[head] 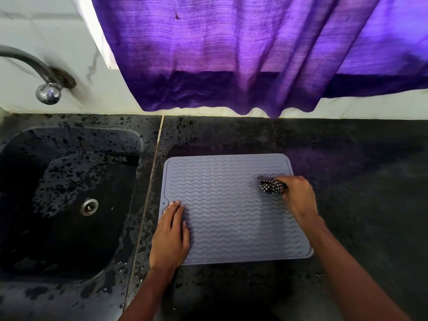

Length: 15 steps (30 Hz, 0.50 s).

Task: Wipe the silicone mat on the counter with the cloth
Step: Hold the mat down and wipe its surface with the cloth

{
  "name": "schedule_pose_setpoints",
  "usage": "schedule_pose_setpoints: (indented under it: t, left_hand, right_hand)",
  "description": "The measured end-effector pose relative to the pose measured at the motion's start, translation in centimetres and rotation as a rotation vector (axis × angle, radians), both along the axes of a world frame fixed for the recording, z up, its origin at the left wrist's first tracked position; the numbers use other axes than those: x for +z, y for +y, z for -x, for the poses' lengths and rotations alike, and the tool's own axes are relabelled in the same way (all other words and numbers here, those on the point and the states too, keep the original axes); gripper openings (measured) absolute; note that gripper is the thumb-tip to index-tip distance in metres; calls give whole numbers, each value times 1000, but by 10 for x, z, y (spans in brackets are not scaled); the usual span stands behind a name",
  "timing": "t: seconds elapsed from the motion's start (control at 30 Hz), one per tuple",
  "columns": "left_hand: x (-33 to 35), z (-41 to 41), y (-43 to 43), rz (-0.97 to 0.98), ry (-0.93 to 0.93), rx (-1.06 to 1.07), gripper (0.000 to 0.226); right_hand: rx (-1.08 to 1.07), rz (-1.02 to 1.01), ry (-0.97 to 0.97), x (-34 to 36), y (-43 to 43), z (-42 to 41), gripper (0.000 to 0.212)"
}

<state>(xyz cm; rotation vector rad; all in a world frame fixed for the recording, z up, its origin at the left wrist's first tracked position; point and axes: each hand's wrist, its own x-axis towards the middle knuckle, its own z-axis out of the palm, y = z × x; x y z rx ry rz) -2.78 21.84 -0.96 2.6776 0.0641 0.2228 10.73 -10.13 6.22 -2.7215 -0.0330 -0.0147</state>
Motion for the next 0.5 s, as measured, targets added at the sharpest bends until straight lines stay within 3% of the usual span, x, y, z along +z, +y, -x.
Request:
schedule_pose_setpoints:
  t: [0.5]
  left_hand:
    - [-2, 1, 0, 11, -14, 20, 53]
  right_hand:
    - [-15, -10, 16, -6, -20, -2, 50]
